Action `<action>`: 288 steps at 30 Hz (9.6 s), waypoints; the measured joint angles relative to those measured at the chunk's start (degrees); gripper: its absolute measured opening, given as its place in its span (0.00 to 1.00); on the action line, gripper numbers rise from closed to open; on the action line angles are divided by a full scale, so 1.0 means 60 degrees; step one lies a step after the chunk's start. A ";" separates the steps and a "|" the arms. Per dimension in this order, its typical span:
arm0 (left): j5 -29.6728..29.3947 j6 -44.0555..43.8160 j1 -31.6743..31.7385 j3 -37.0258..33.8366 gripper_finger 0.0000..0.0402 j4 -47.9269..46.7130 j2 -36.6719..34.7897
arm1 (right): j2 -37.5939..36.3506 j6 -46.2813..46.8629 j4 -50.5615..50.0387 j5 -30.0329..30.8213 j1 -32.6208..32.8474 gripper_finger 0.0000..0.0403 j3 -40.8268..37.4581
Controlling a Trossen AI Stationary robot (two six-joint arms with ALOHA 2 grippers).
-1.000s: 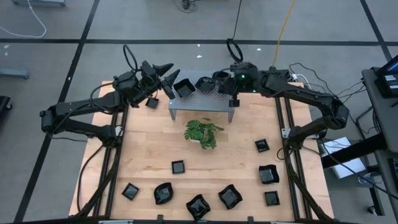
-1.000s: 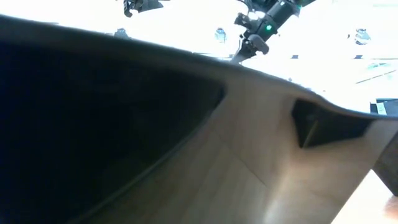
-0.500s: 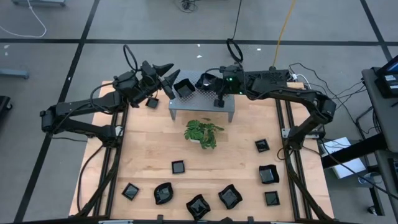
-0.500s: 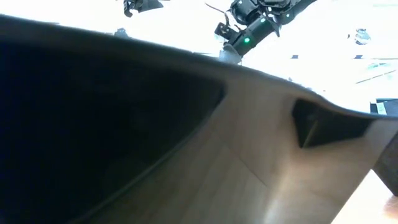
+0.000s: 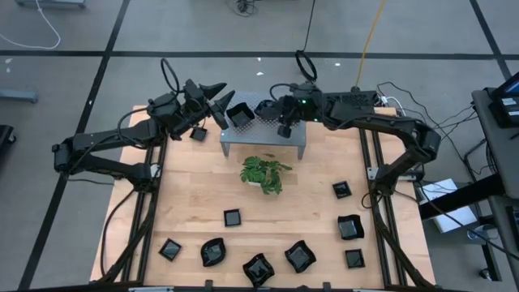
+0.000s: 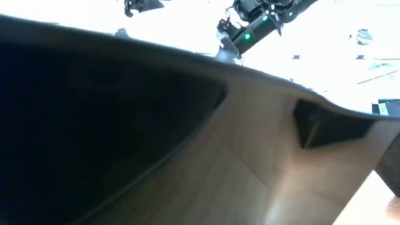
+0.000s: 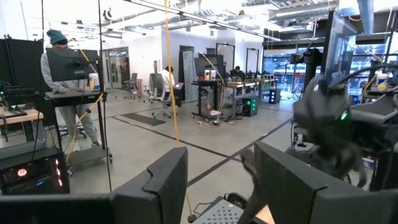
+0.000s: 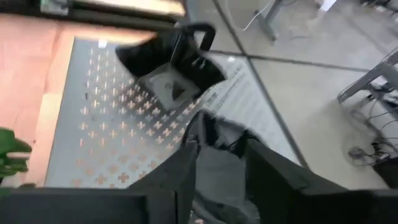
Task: Pick & Place Mini shaped plates
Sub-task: Stack the square plate on top of the square plate on the shelf, then stack the distorted square plate on top of the distorted square plate on the shelf
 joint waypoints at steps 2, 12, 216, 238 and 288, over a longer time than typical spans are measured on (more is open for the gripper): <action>0.0000 -0.0001 0.0000 0.0000 0.46 0.0000 0.0000 | -0.0341 0.0000 -0.0173 0.0200 0.0061 0.34 0.0007; 0.0109 -0.0001 -0.0007 -0.0004 0.46 -0.0547 0.0000 | -0.2782 0.2561 -0.4566 0.0427 0.0380 0.30 0.0018; 0.0066 -0.1143 -0.0093 0.0000 0.46 -0.0730 -0.0004 | -0.4010 0.6022 -0.8564 -0.3808 0.7244 0.34 -0.4993; 0.0069 -0.1543 -0.0823 0.0000 0.46 -0.0954 -0.0004 | -0.4003 0.6911 -0.4496 -0.1999 0.8661 0.26 -0.7369; 0.0419 -0.3051 -0.1761 0.0000 0.46 -0.0941 0.0000 | 0.0664 0.8243 0.0506 -0.2434 0.3726 0.11 -0.4641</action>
